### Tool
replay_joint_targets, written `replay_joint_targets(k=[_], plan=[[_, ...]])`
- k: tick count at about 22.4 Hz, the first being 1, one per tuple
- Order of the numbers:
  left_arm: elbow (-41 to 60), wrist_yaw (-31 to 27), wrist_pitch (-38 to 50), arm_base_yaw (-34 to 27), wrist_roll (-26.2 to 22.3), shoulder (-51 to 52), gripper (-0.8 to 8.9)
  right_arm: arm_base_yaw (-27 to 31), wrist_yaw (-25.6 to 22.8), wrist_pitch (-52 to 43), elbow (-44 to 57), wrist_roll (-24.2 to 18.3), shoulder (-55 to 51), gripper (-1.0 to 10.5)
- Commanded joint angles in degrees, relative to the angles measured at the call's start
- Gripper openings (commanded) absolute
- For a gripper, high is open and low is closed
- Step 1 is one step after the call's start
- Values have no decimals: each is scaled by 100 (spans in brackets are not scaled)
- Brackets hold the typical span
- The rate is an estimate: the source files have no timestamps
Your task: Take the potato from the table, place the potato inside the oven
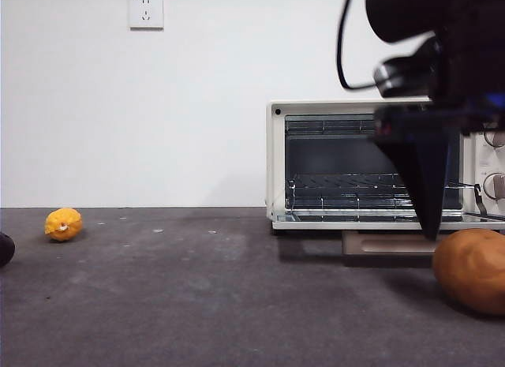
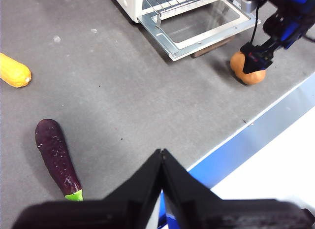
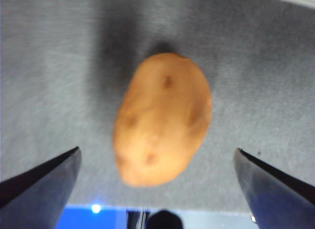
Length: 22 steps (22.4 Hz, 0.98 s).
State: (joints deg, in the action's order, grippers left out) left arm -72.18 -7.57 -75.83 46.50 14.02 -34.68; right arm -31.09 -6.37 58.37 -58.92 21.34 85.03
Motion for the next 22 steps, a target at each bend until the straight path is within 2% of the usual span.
replay_joint_targets(k=[1,10,11,13,15,17,18,22], plan=[[39,-9,28,-11,42,24,-6,205,149,-334,179,118,31,662],[42,2,28,-11,87,13,-6,422,481,-981,614,28,201,653],[42,2,28,-11,98,13,-6,422,487,-1014,645,28,229,605],[42,4,28,-11,105,13,-6,422,487,-1082,649,61,278,420],[42,4,28,-11,107,13,-6,422,494,-1126,649,57,299,307],[42,2,28,-11,107,13,-6,422,492,-1110,649,61,299,20],[42,2,28,-11,107,13,-6,422,492,-1091,649,61,299,-14],[42,-2,28,-11,109,13,-5,422,713,-651,367,103,282,3]])
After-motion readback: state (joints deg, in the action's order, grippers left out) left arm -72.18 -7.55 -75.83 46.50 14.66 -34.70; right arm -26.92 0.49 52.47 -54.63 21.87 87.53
